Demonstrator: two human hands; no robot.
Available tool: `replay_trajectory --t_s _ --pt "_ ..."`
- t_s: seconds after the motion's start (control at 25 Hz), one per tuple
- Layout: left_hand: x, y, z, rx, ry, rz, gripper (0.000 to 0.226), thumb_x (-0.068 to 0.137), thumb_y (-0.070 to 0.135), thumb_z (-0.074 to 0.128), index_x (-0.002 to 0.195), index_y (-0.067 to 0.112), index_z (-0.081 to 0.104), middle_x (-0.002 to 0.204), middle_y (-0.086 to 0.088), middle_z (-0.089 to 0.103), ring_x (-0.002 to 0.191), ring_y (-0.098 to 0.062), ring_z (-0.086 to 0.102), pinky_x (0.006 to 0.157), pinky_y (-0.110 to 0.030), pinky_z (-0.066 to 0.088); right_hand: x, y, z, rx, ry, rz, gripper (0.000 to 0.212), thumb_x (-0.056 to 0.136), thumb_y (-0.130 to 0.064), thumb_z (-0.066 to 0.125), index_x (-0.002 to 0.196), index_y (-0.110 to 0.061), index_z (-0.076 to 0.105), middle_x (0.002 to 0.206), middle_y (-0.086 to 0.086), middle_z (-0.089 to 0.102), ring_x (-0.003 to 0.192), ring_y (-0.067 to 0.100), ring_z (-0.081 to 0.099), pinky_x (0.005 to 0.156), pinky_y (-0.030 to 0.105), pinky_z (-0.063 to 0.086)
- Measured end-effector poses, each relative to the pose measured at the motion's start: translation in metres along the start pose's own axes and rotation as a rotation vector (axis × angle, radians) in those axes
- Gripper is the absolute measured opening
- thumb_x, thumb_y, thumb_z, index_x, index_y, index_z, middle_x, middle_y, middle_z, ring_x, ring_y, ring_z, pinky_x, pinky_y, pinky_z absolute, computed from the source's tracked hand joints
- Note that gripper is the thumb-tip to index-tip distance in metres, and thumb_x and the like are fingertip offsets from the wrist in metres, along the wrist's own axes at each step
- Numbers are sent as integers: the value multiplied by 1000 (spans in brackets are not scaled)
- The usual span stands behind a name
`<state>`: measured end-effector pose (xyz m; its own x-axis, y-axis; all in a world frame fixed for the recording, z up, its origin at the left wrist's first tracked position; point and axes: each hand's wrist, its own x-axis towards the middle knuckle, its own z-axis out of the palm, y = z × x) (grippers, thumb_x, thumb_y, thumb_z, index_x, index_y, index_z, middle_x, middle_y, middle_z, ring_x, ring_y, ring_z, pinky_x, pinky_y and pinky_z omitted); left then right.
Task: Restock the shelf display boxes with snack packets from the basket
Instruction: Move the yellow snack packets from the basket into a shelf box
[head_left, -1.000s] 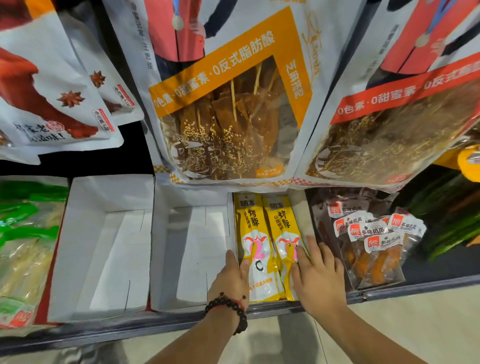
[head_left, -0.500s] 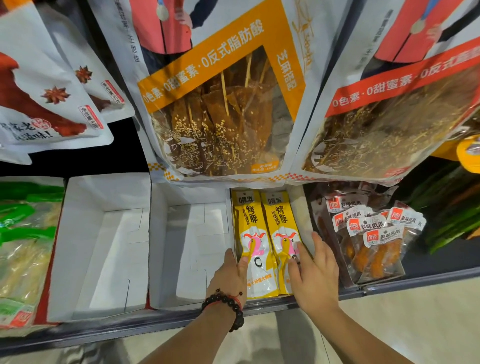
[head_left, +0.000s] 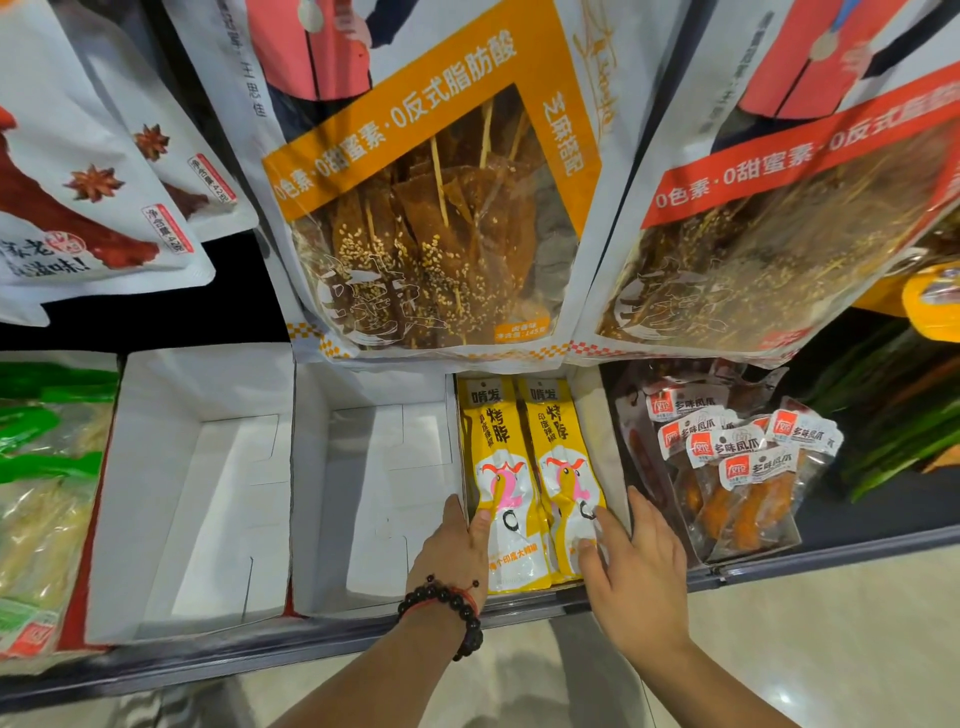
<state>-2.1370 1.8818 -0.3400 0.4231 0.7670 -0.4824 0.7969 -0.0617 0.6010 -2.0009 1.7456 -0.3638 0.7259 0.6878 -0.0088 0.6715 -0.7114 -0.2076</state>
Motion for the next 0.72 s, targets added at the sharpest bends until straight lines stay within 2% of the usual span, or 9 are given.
replay_trajectory --t_s 0.08,0.24,0.32,0.4,0.48,0.56,0.72 --pt "-2 1 -2 -5 -9 6 52 97 54 20 137 22 29 102 1 61 87 -17 61 75 -28 48 0 0 -2 55 -13 20 59 86 -56 24 131 -29 50 148 7 35 134 27 33 107 48 30" --pt "-5 3 -8 -22 -25 21 54 97 54 22 137 18 27 98 2 56 92 -19 60 79 -29 47 4 -6 -14 106 12 1 59 83 -55 29 134 -29 42 148 8 36 132 27 37 105 48 32" --pt "-10 4 -18 -13 -45 34 59 97 55 23 142 17 22 113 -2 60 101 -20 61 86 -31 49 7 -14 -24 116 51 -27 58 81 -53 34 132 -28 44 146 8 37 133 27 36 104 49 33" --pt "-17 2 -37 7 -43 55 64 97 55 24 149 18 15 136 -4 53 117 -21 57 96 -33 48 11 -28 -40 129 92 -62 57 79 -52 39 129 -27 48 143 6 41 132 26 37 103 49 34" --pt "-27 -3 -66 68 1 110 62 98 53 23 150 20 15 149 -5 39 130 -23 46 105 -35 39 15 -53 -57 136 115 -139 55 78 -50 43 125 -24 54 135 3 50 127 24 44 101 47 36" --pt "-41 -14 -103 153 52 146 58 99 49 24 149 20 20 152 -5 33 135 -23 39 109 -37 35 16 -87 -72 136 108 -221 55 79 -49 41 123 -21 59 127 1 58 122 24 51 100 45 38" --pt "-86 -59 -197 350 187 137 56 96 50 27 143 21 28 146 -4 37 133 -25 38 106 -45 38 -3 -182 -104 76 23 -484 60 77 -55 36 127 -27 55 127 -4 59 121 19 51 102 41 35"
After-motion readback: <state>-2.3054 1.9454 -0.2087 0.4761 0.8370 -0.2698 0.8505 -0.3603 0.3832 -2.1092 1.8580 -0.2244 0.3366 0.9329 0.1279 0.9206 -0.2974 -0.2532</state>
